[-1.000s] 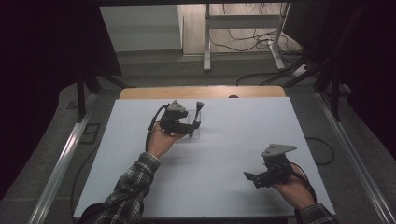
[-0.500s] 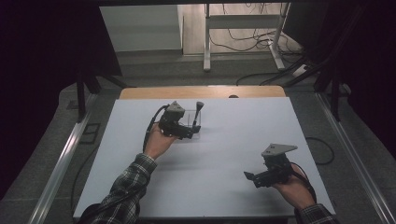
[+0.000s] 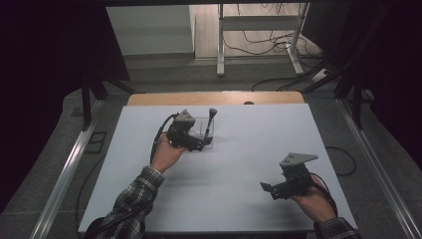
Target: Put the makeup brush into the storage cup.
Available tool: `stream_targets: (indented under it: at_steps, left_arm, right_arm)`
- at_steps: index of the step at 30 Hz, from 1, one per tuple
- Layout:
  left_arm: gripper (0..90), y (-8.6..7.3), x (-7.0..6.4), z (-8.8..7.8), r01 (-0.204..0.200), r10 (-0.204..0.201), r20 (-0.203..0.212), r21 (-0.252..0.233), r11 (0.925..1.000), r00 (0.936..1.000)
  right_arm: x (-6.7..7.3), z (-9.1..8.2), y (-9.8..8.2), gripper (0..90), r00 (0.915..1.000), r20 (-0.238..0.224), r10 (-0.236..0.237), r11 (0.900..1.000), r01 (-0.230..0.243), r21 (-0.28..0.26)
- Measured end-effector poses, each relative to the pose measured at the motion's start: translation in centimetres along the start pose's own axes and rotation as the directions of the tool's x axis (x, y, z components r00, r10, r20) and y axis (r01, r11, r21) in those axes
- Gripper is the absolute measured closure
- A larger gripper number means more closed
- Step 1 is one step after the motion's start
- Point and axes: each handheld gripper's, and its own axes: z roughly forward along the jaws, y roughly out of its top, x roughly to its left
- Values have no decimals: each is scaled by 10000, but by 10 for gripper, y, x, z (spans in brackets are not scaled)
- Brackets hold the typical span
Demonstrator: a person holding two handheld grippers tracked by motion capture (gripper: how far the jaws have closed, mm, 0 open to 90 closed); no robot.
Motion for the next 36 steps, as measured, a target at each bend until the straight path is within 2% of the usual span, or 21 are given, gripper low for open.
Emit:
stream_targets:
  at_steps: [7, 21, 36]
  left_arm:
    - [22, -3, -6, -4, -354, 354, -8, 73, 9993, 9994]
    - [21, -12, -11, -15, -263, 267, 178, -214, 9994, 9995]
    - [22, -20, -14, -24, -296, 300, 253, -180, 9994, 9992]
  right_arm:
    - [0, 0, 0, 0, 10000, 11, -1, 10000, 1, -17]
    - [-2, -2, 0, 0, 9999, -62, 139, 9998, -140, -167]
    - [-4, -3, -1, 0, 9997, -79, 248, 9992, -251, -322]
